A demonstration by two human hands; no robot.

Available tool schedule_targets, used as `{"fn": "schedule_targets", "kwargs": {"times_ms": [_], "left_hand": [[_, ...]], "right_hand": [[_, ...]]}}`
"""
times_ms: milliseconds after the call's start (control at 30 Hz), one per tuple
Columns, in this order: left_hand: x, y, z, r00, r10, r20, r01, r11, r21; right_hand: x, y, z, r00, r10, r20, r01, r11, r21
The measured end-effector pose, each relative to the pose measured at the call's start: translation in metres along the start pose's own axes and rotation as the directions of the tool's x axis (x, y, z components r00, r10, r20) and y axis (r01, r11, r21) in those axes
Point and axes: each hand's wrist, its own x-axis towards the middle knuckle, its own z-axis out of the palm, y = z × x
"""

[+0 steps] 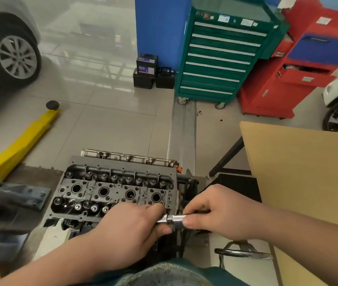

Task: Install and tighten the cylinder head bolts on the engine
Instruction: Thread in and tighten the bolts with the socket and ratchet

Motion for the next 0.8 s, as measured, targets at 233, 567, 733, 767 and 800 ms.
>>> {"fn": "schedule_targets", "kwargs": {"times_ms": [233, 567, 733, 767, 800], "left_hand": [[0.003, -0.004, 0.002, 0.999, -0.008, 0.032, 0.01, 0.998, -0.058], [0.045, -0.044, 0.043, 0.973, -0.227, -0.044, 0.156, 0.786, -0.598], [0.044, -0.098, 0.088, 0.879, -0.448, 0.164, 0.444, 0.894, 0.064], [0.04, -0.105, 0.097, 0.857, -0.471, 0.209, 0.453, 0.882, 0.128], [0.036, -0.11, 0.105, 0.845, -0.48, 0.236, 0.449, 0.876, 0.175]], "right_hand": [[0.003, -0.005, 0.013, 0.99, -0.021, -0.137, 0.015, 0.999, -0.044], [0.029, -0.005, -0.006, 0.756, -0.057, -0.652, 0.32, 0.901, 0.292], [0.055, 0.021, 0.009, 0.731, 0.013, -0.682, 0.085, 0.99, 0.109], [0.057, 0.027, 0.012, 0.725, 0.037, -0.687, 0.062, 0.991, 0.119], [0.059, 0.032, 0.013, 0.719, 0.055, -0.692, 0.046, 0.991, 0.126]]}}
